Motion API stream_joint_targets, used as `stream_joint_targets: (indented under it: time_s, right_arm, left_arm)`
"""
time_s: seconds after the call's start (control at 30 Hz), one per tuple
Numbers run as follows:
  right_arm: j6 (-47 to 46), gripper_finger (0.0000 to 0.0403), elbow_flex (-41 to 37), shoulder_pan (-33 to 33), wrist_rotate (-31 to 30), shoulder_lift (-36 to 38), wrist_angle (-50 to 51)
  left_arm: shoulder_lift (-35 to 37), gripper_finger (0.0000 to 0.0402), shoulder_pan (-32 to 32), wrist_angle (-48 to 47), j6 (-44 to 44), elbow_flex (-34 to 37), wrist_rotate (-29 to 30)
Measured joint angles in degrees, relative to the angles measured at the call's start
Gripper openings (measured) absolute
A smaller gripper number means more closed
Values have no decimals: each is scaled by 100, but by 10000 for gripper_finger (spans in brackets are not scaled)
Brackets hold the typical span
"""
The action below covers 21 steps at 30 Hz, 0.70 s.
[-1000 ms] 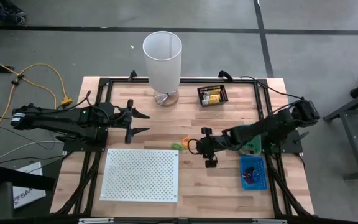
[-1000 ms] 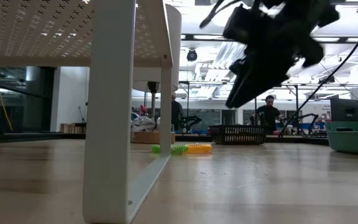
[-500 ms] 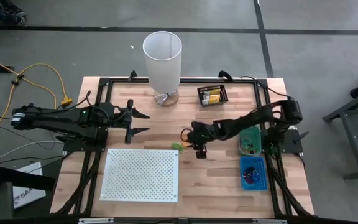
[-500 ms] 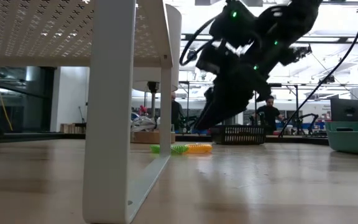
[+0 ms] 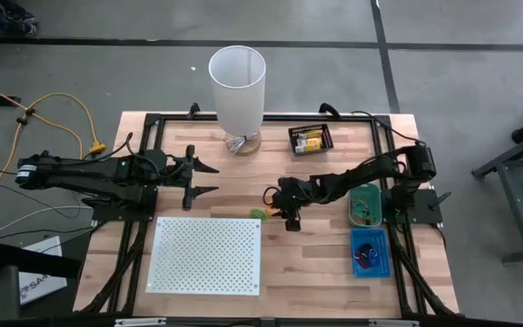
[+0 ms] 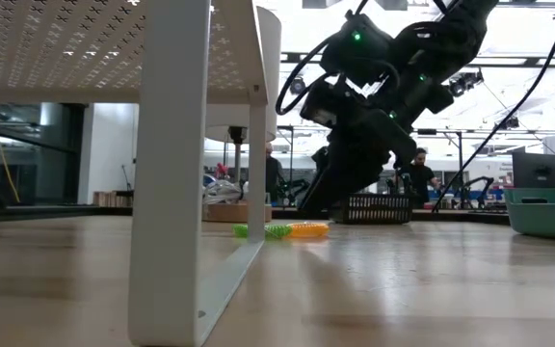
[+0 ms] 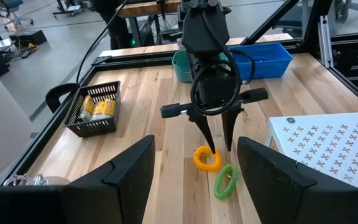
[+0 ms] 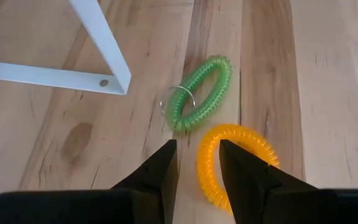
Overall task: Pick & Place Office Desk Supplies
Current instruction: Put the yellow spring keychain into the blue bin
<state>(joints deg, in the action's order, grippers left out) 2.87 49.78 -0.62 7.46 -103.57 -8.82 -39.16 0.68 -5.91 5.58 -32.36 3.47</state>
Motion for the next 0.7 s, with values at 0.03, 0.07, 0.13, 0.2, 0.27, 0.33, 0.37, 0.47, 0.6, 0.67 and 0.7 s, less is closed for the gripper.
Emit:
stream_joint_targets:
  time_s: [0.03, 0.07, 0.13, 0.2, 0.27, 0.33, 0.37, 0.47, 0.6, 0.67, 0.7]
  right_arm:
    - [0, 107, 0, 0, -19, 0, 13]
    - [2, 107, 0, -4, -92, 0, 17]
    - [23, 107, 0, -25, -253, 0, 23]
    - [28, 107, 0, -42, -292, 0, 34]
    - [33, 107, 0, -50, -301, 0, 82]
    - [33, 107, 0, -71, -304, 0, 145]
    - [30, 107, 0, -92, -325, 0, 143]
    - [26, 107, 2, -131, -358, 0, 130]
    - [22, 107, 4, -190, -454, -75, 64]
    - [15, 107, 10, -190, -454, -181, -9]
    - [-11, 107, 2, -190, -447, -211, 38]
  left_arm:
    - [0, 221, -1, 1, 0, 0, 0]
    - [-1, 221, -1, 0, 0, 0, 1]
    - [0, 221, 0, 0, 0, 0, 1]
    - [0, 221, 0, 0, 0, 0, 2]
    - [0, 221, -2, 0, 0, 0, 2]
    - [0, 221, -1, 0, 0, 0, 2]
    - [-2, 221, -1, 0, 0, 0, 2]
    - [-1, 221, -2, 0, 0, 0, 2]
    - [-1, 221, 0, 0, 0, 0, 1]
    - [-1, 221, -1, 1, 0, 0, 0]
    - [0, 221, -2, 0, 0, 0, 2]
